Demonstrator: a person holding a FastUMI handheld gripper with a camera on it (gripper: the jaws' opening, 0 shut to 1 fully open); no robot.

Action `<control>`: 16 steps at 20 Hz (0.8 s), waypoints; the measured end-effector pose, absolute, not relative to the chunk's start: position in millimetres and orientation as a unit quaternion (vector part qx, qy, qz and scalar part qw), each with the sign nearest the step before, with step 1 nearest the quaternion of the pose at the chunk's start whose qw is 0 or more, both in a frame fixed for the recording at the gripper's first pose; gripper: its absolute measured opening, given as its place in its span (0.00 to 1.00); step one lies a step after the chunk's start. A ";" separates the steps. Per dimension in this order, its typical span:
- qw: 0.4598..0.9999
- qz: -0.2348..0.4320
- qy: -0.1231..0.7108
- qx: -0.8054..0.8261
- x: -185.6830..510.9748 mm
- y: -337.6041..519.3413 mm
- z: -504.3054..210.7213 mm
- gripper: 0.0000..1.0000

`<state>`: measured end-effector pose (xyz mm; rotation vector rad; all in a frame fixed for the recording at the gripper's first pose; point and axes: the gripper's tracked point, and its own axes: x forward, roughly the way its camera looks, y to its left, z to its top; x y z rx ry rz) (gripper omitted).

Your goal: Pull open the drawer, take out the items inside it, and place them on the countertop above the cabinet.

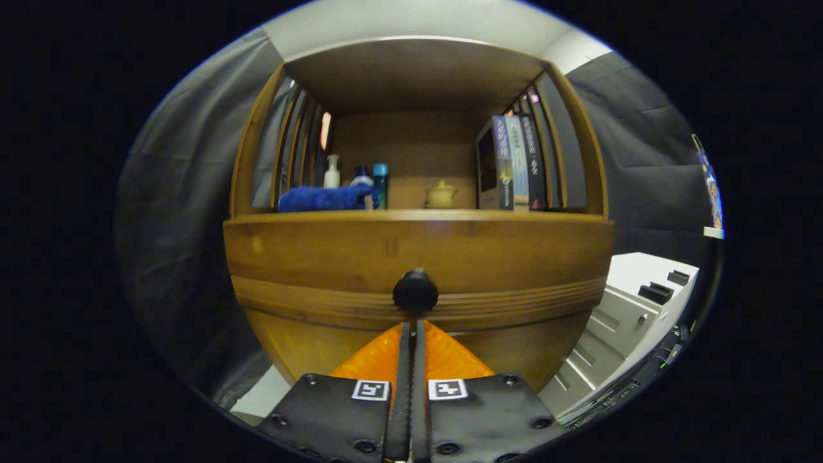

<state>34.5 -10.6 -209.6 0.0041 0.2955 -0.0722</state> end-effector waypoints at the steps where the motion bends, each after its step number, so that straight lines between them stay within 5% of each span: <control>1: 0.989 -0.039 0.140 0.002 37.5 -12.8 -202.5 0.26; 4: 0.990 -0.028 0.141 0.009 50.8 -7.0 -202.9 0.78; 14: 0.984 -0.004 0.176 -0.009 100.1 0.8 -225.4 0.77; 16: 0.986 -0.004 0.168 -0.007 101.9 5.9 -224.7 0.68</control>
